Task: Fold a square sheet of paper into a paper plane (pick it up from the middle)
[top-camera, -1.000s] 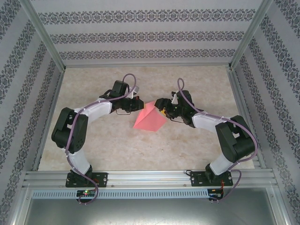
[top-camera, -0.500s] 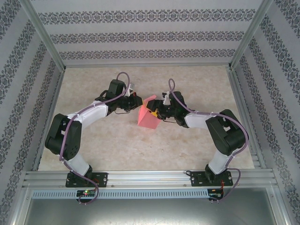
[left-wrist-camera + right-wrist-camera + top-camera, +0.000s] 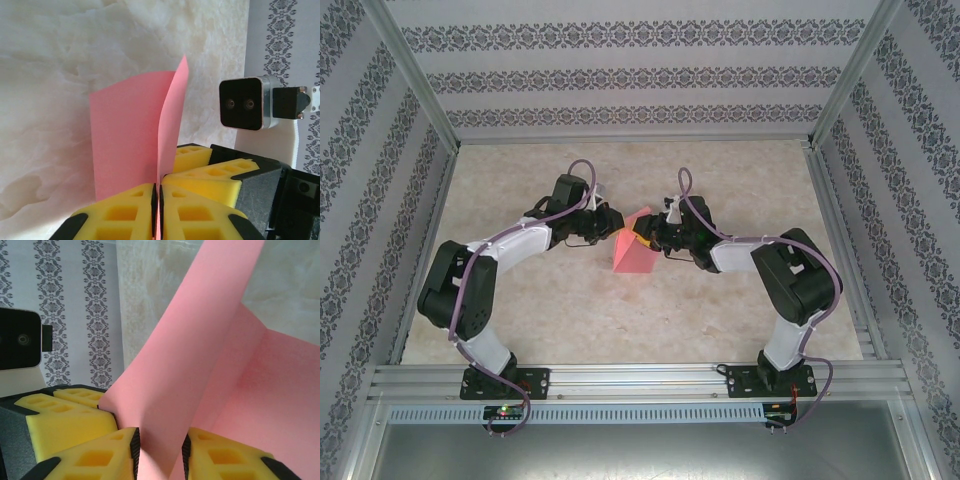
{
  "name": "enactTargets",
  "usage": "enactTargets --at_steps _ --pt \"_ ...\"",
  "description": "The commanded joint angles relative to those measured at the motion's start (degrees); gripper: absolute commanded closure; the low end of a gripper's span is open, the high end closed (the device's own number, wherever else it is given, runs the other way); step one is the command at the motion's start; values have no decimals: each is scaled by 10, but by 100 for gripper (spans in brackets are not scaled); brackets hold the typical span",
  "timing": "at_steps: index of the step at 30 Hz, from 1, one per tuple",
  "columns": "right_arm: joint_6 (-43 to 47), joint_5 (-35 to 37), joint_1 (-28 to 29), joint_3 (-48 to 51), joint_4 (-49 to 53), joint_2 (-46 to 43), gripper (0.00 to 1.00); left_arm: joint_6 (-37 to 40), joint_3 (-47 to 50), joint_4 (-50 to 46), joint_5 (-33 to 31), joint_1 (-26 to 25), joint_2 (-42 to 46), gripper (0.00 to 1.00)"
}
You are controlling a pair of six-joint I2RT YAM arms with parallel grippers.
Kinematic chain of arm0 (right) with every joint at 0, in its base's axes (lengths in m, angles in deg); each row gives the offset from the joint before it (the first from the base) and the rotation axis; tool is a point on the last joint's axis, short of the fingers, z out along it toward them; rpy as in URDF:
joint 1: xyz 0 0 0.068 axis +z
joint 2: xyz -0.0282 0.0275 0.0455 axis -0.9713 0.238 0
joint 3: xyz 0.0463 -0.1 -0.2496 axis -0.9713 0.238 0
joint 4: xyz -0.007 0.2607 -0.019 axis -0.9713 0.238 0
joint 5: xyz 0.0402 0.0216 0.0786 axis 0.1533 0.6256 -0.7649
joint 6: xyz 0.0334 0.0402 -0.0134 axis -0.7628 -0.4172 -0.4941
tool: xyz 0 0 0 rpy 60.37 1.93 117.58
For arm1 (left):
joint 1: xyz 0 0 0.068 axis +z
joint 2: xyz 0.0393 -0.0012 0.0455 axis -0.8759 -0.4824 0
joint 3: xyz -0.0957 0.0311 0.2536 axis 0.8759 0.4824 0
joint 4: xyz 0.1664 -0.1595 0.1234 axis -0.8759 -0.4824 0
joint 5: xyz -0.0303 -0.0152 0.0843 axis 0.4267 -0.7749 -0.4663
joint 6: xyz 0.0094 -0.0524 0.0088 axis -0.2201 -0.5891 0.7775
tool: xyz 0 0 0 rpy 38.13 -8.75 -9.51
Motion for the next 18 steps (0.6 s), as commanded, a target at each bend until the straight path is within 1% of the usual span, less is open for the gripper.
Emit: enactTargets --at_steps 1,3,5,6,8,12,13,14,18 --pt "4 -3 7 -6 -11 11 77 -8 5 -5 3 8 -16 83" --pt "11 3 7 -7 4 11 81 -4 2 -13 -1 10 -18 80" --pt "18 8 7 -7 13 10 85 -1 2 -25 -10 16 -12 72" --pt "20 10 7 -8 14 9 86 0 4 -30 -14 19 -7 67" --pt "21 10 6 -7 7 6 90 -2 10 -43 -30 28 10 53" --pt "16 6 -2 -8 -27 -6 94 -21 42 -42 -41 48 53 24" --pt "11 5 -5 -9 -38 -9 94 -31 55 -38 -41 52 66 18" --pt "7 2 -9 -12 -46 -12 94 -42 70 -32 -39 56 77 13" --pt "-15 -12 -21 -34 -62 -13 93 -88 120 6 -10 66 115 0"
